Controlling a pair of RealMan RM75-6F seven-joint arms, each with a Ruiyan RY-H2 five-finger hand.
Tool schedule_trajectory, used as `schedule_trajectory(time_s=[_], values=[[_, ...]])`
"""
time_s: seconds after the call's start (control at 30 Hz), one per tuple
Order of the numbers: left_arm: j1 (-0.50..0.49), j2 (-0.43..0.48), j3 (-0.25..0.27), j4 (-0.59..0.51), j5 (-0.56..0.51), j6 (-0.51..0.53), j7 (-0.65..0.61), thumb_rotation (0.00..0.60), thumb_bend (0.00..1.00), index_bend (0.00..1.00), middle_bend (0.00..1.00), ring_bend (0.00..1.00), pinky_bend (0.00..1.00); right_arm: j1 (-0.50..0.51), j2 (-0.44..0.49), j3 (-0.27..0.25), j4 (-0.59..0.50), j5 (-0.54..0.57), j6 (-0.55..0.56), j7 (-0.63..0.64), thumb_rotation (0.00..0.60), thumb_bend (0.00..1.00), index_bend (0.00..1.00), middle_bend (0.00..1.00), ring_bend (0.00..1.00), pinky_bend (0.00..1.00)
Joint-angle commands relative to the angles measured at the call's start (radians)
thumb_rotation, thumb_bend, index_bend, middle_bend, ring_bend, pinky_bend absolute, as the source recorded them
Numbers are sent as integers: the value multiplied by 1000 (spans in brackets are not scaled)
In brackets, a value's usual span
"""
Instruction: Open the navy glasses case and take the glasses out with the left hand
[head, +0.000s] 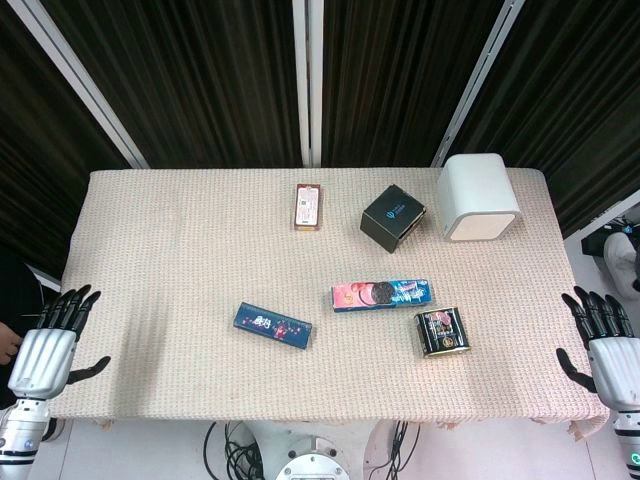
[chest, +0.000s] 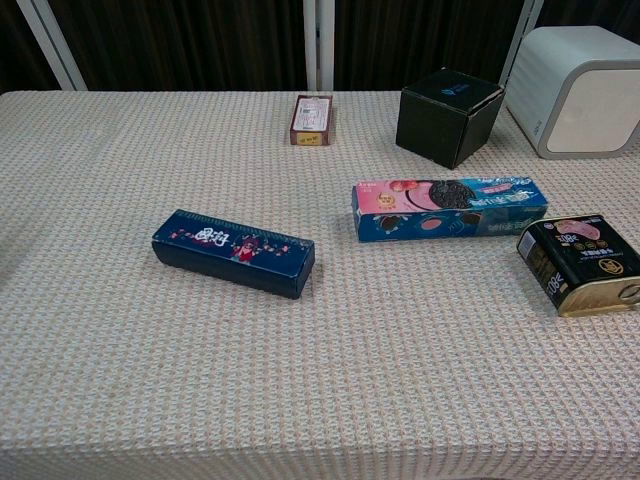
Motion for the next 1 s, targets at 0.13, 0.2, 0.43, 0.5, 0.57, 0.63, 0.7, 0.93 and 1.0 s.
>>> schedule_trajectory(time_s=[0.13, 0.2, 0.43, 0.5, 0.57, 0.63, 0.7, 0.93, 1.0], values=[[-24, 4, 5, -25, 22, -31, 14, 600, 145, 73, 0, 0, 8, -1, -2, 9, 2, 14, 4, 13, 600, 300, 0, 0, 0, 0], [-40, 2, 4, -37, 26, -52, 28, 600, 145, 73, 0, 0, 8, -1, 1, 11, -1, 19, 4, 14, 600, 301, 0, 0, 0, 0], [-108, -27, -1, -56, 35, -148, 42, 600, 145, 72, 0, 0, 8, -7, 12, 19, 0, 37, 10, 23, 600, 300, 0, 0, 0, 0], [-136, -42, -3, -62, 43, -184, 47, 600, 146, 72, 0, 0, 9, -10, 15, 22, 1, 45, 13, 32, 600, 300, 0, 0, 0, 0], [-166, -62, -4, -64, 53, -222, 55, 600, 155, 72, 6, 0, 11, -11, 19, 27, 1, 51, 16, 40, 600, 300, 0, 0, 0, 0], [-195, -81, -2, -63, 64, -260, 62, 600, 209, 72, 14, 0, 17, -13, 22, 31, 1, 55, 21, 47, 600, 300, 0, 0, 0, 0], [-227, -109, 0, -52, 78, -300, 64, 600, 257, 72, 19, 0, 30, -17, 27, 36, -1, 60, 29, 55, 600, 299, 0, 0, 0, 0], [-319, -217, -4, 30, 106, -390, 23, 600, 266, 72, 54, 0, 47, -25, 40, 47, -12, 76, 43, 66, 600, 299, 0, 0, 0, 0], [-341, -244, -7, 57, 112, -403, 4, 600, 266, 72, 62, 0, 48, -26, 41, 47, -13, 81, 38, 65, 600, 299, 0, 0, 0, 0]])
